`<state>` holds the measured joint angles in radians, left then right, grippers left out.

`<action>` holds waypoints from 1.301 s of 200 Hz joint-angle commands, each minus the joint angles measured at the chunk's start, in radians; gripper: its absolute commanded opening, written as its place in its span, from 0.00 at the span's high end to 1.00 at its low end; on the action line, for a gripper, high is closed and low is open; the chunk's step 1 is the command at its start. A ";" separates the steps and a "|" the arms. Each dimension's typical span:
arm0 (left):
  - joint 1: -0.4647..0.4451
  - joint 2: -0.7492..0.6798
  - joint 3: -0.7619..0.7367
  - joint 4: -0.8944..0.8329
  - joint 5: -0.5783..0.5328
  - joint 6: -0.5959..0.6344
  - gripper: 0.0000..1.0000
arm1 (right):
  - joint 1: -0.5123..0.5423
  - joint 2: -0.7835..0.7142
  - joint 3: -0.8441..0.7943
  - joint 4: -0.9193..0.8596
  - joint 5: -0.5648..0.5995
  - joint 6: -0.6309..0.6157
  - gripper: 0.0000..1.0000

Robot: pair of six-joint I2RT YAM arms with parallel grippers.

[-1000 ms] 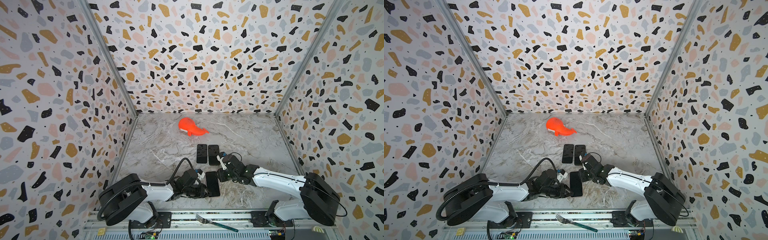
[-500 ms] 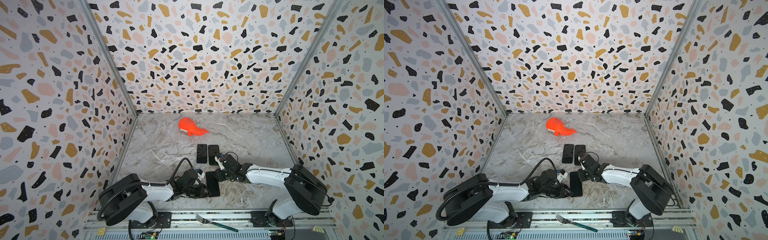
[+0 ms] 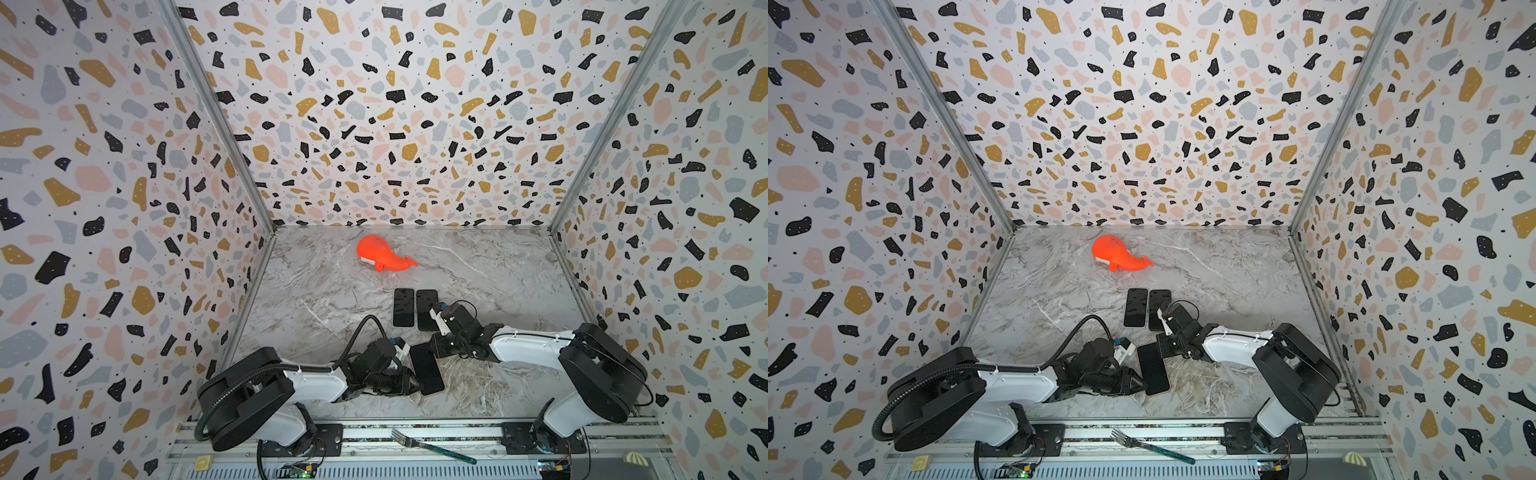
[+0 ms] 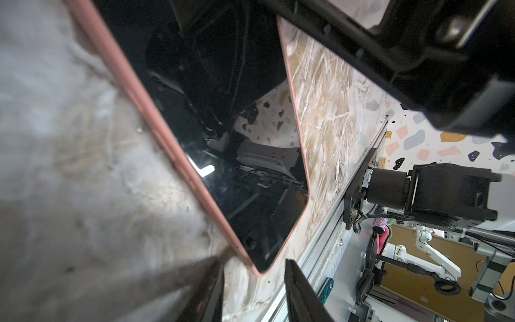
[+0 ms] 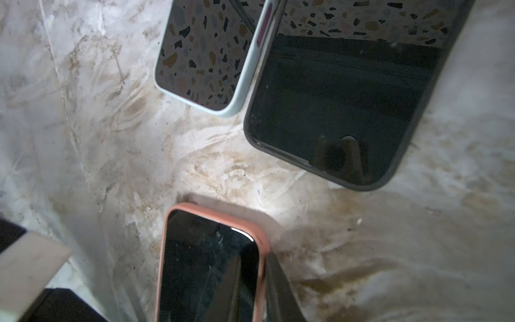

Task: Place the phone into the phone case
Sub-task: 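Open both grippers and lift them off the cased phone, then carry the pink-cased phone beside the other cased phones with the right gripper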

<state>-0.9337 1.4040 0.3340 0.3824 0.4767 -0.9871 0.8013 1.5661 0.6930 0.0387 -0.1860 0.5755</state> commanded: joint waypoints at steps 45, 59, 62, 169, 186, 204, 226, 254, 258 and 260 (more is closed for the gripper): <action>0.013 -0.036 -0.013 -0.037 -0.040 0.022 0.61 | 0.019 -0.060 0.030 -0.113 0.051 -0.001 0.80; 0.031 -0.076 -0.015 -0.076 -0.055 0.032 0.61 | 0.038 -0.091 0.055 -0.157 0.090 -0.005 0.74; 0.036 -0.085 -0.015 -0.086 -0.058 0.035 0.61 | 0.042 -0.098 0.060 -0.167 0.098 -0.005 0.74; 0.108 -0.202 -0.016 -0.338 -0.137 0.096 0.60 | 0.256 -0.167 0.139 -0.388 0.277 0.042 0.34; 0.112 -0.210 -0.014 -0.355 -0.147 0.130 0.60 | 0.261 -0.163 0.159 -0.414 0.311 0.025 0.18; 0.122 -0.212 -0.007 -0.378 -0.150 0.143 0.60 | 0.261 -0.161 0.195 -0.456 0.358 0.020 0.01; 0.134 -0.222 -0.006 -0.396 -0.152 0.152 0.60 | 0.258 -0.152 0.253 -0.544 0.491 0.096 0.01; 0.150 -0.237 -0.006 -0.405 -0.155 0.153 0.60 | 0.219 -0.096 0.293 -0.638 0.527 0.080 0.01; 0.152 -0.239 -0.004 -0.405 -0.155 0.153 0.60 | 0.204 -0.083 0.300 -0.654 0.500 0.069 0.01; 0.154 -0.240 -0.004 -0.406 -0.155 0.153 0.60 | 0.199 -0.078 0.304 -0.663 0.496 0.072 0.01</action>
<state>-0.7963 1.1774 0.3271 0.0261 0.3500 -0.8547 1.0504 1.4372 0.9569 -0.4801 0.2836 0.6674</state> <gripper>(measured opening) 0.397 0.989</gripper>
